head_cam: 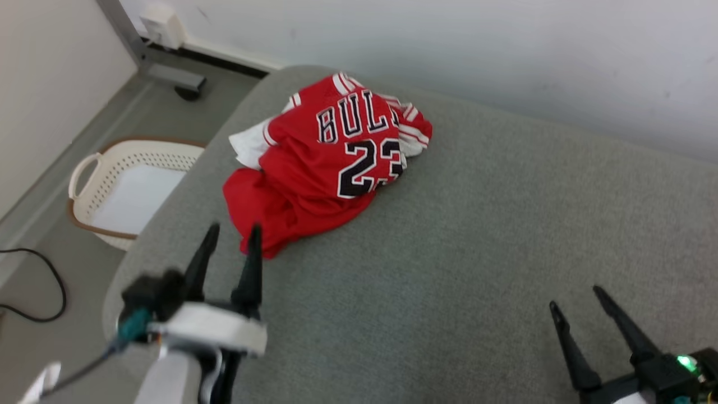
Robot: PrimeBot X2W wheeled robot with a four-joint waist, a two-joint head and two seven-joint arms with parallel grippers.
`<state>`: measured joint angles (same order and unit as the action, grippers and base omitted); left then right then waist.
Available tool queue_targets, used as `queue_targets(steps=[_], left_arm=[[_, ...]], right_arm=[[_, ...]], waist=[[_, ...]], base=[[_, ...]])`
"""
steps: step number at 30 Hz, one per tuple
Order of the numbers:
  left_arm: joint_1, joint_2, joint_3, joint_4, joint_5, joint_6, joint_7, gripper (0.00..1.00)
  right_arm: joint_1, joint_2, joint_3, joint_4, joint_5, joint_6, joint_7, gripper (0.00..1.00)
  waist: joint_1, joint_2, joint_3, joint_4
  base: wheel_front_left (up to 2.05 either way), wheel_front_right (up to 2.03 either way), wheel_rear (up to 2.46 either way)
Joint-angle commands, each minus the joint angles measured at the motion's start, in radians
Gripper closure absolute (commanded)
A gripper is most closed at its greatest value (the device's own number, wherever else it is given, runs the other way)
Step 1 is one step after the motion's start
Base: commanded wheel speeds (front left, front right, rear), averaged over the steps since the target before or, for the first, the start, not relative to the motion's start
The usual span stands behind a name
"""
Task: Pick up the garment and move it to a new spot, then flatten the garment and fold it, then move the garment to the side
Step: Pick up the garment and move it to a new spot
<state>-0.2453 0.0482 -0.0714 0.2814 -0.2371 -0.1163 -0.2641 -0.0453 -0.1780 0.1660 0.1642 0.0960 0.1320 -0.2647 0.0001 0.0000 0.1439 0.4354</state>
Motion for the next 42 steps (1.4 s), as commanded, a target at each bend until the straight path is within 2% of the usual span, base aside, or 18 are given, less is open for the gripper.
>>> queue_targets(steps=[1,4,11,15,18,22,23,24,25,29,36,42], left_arm=[[-0.082,0.006,-0.003,0.030,-0.018,-0.005,-0.001,0.00],[-0.242,0.019,-0.026,0.127,-0.050,-0.013,0.006,0.00],[-0.554,0.042,-0.078,0.362,-0.189,-0.015,0.118,0.00],[-0.651,0.052,-0.075,0.506,-0.207,-0.007,0.161,0.00],[-0.701,0.063,-0.086,0.605,-0.184,0.015,0.185,0.00],[-0.744,0.066,-0.104,0.720,-0.170,0.019,0.201,0.00],[-0.751,0.064,-0.103,0.748,-0.178,0.020,0.210,0.12],[-0.760,0.063,-0.107,0.772,-0.178,0.018,0.218,0.89],[-0.767,0.063,-0.111,0.791,-0.177,0.016,0.219,1.00],[-0.787,0.070,-0.117,0.834,-0.180,0.008,0.190,1.00],[-0.846,0.135,-0.097,0.813,-0.193,0.008,0.081,1.00],[-0.915,0.194,-0.093,0.748,-0.214,-0.005,0.100,1.00]], right_arm=[[-0.030,-0.024,0.001,-0.007,-0.012,-0.002,0.000,0.00],[-0.073,-0.063,0.006,-0.017,-0.022,-0.002,0.000,0.00],[-0.109,-0.129,-0.004,-0.037,-0.032,-0.002,0.001,0.00],[-0.086,-0.144,-0.022,-0.026,-0.041,-0.003,0.006,0.00],[-0.073,-0.144,-0.026,-0.027,-0.043,-0.003,0.008,0.00],[-0.057,-0.142,-0.017,-0.033,-0.044,-0.003,0.008,0.00],[-0.054,-0.141,-0.013,-0.031,-0.043,-0.003,0.008,0.00],[-0.055,-0.140,-0.012,-0.029,-0.043,-0.003,0.008,0.00],[-0.056,-0.136,-0.015,-0.030,-0.041,-0.003,0.008,0.00],[-0.050,-0.114,-0.015,-0.031,-0.033,-0.003,0.005,0.00],[-0.047,-0.061,0.000,-0.025,-0.012,-0.003,0.001,0.00],[-0.022,-0.011,0.010,-0.010,0.003,-0.003,0.001,0.00]], waist=[[-0.0001,0.0000,0.095,-0.025],[-0.0001,0.0000,0.177,-0.043],[-0.0001,0.0000,0.307,-0.088],[-0.0001,0.0000,0.332,-0.115],[-0.0001,0.0000,0.337,-0.135],[-0.0001,0.0000,0.333,-0.156],[-0.0001,0.0000,0.329,-0.160],[-0.0001,0.0000,0.325,-0.164],[-0.0001,0.0000,0.318,-0.167],[-0.0001,0.0000,0.270,-0.172],[-0.0001,0.0000,0.151,-0.196],[-0.0001,0.0000,0.058,-0.242]], base=[[0.00,0.00,0.00],[0.00,0.00,0.00],[0.00,0.00,0.00],[0.00,0.00,0.00],[0.00,0.00,0.00],[0.00,0.00,0.00],[0.00,0.00,0.00],[0.00,0.00,0.00],[0.00,0.00,0.00],[0.00,0.00,0.00],[0.00,0.00,0.00],[0.00,0.00,0.00]])
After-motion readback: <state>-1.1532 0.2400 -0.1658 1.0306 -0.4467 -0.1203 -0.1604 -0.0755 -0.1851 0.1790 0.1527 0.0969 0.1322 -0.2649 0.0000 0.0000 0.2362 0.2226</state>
